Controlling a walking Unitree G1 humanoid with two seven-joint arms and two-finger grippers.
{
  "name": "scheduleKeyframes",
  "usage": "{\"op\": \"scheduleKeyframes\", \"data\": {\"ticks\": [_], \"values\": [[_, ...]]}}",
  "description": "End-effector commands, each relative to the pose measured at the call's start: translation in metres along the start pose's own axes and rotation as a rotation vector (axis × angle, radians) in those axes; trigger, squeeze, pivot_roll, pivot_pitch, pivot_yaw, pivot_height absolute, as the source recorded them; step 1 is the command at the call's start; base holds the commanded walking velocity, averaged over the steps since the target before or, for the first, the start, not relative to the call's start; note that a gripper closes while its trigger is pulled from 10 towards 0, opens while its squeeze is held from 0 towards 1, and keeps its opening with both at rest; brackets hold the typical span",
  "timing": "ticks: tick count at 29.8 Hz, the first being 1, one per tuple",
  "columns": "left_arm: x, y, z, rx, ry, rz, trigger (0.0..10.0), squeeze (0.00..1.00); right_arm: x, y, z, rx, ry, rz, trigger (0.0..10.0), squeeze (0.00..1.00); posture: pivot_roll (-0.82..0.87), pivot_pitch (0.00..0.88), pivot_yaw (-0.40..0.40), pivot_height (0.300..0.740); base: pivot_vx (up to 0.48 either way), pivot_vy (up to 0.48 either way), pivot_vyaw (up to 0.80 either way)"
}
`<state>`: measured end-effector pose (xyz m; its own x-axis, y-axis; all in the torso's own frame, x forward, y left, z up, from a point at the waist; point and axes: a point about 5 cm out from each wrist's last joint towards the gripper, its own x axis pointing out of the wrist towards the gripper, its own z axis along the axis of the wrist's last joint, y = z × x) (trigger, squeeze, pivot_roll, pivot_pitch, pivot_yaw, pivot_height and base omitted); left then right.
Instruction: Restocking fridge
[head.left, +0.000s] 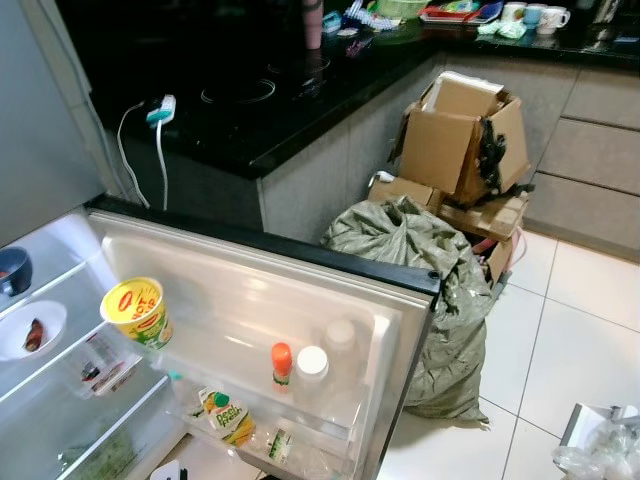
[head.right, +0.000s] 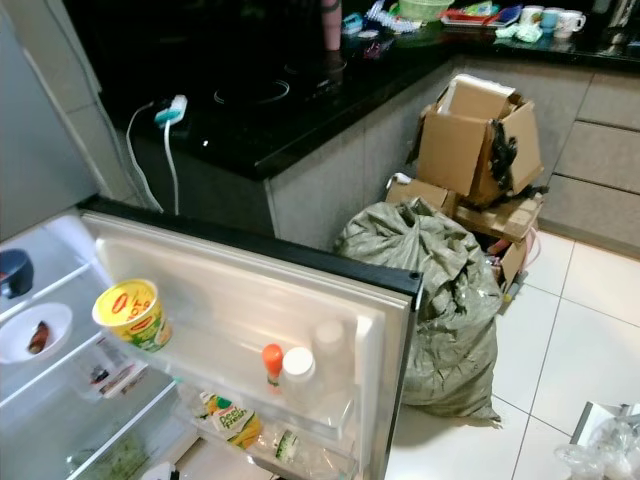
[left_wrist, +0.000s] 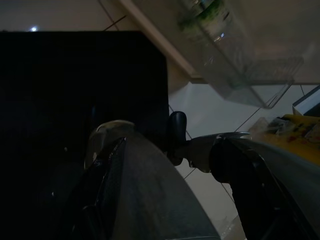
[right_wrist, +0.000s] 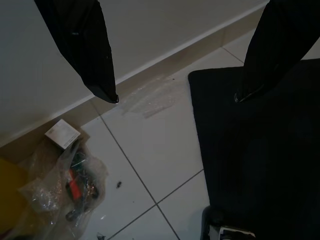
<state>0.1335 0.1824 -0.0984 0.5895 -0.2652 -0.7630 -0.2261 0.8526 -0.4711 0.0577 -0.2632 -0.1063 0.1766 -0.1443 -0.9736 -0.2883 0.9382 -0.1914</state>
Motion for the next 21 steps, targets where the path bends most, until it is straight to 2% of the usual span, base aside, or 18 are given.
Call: {"op": "scheduleKeyframes", "data": {"ticks": [1, 8, 21], "values": [[-0.003, 0.004, -0.009, 0.015, 0.033, 0.025, 10.0, 0.00, 0.000, 0.001, -0.002, 0.012, -0.002, -0.005, 10.0, 0.00, -0.15, 0.051, 0.040, 0.740, -0.364, 0.000, 0.00], [-0.003, 0.004, -0.010, 0.042, 0.046, 0.031, 10.0, 0.00, 0.000, -0.006, 0.012, 0.015, -0.037, -0.024, 10.0, 0.00, -0.15, 0.050, 0.040, 0.740, -0.363, -0.240, 0.00], [-0.001, 0.002, -0.008, 0.060, 0.054, 0.025, 10.0, 0.00, 0.000, -0.009, 0.019, 0.012, -0.059, -0.034, 10.0, 0.00, -0.16, 0.035, 0.044, 0.740, -0.333, -0.093, 0.00]]}}
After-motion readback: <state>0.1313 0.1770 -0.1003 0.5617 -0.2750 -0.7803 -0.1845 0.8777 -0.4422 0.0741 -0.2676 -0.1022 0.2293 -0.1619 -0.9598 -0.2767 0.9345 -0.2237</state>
